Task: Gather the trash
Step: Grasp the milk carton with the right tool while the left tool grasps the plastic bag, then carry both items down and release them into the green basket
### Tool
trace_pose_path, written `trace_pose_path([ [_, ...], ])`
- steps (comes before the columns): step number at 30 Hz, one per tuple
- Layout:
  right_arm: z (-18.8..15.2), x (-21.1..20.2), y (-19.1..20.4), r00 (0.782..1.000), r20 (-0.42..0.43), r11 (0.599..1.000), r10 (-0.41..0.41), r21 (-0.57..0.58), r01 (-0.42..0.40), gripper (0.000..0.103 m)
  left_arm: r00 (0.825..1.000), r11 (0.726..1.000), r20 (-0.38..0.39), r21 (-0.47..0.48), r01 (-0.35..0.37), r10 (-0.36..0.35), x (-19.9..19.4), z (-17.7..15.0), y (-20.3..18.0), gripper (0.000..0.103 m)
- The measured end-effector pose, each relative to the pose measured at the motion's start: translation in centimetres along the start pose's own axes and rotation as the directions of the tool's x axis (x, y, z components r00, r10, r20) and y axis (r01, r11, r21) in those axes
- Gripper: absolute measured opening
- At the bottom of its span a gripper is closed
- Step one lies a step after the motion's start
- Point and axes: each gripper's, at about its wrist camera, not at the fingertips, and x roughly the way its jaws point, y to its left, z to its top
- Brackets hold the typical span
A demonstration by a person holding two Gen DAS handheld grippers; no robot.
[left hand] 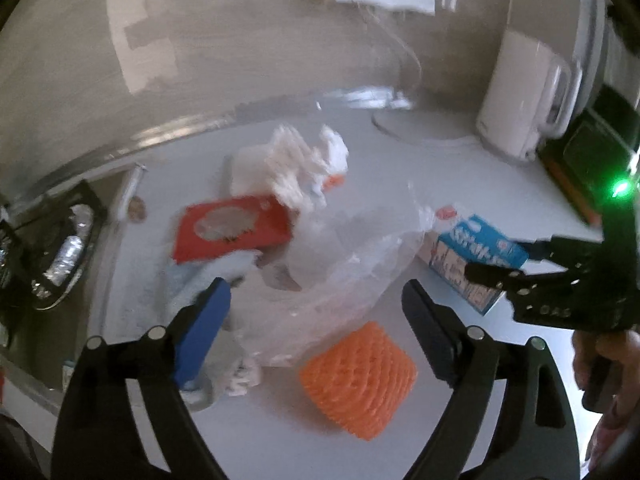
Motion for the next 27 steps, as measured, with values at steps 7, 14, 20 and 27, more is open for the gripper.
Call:
trace_pose_path([
  [7,0.0,0.7,-0.1,1.000,-0.018,1.000,-0.003,0.005,0.003,0.067,0.996,0.996,-0.084,-0.089,0.026,-0.033,2.9,-0.8,0.1,0.004],
  [14,0.3,1.6,-0.4,0.999,-0.046,0.999,0.007,0.033,-0.005,0.067,0.999,0.997,0.039,-0.077,-0.021,0.024,-1.8,-1.0,-0.6,0.003],
  [20,1.3,3.5,0.0,0.995,-0.099,0.999,-0.009,0.042,0.013,0.070,0.990,0.991,0.132,-0.129,-0.032,0.049,-7.4,-1.8,0.8,0.003],
  [27,3.2,6.3,1.1,0.984,-0.148,0.995,-0.102,0.000,0.103,0.077,0.982,0.975,0.147,-0.206,-0.085,0.117,-12.2,-5.0,3.9,0.003],
])
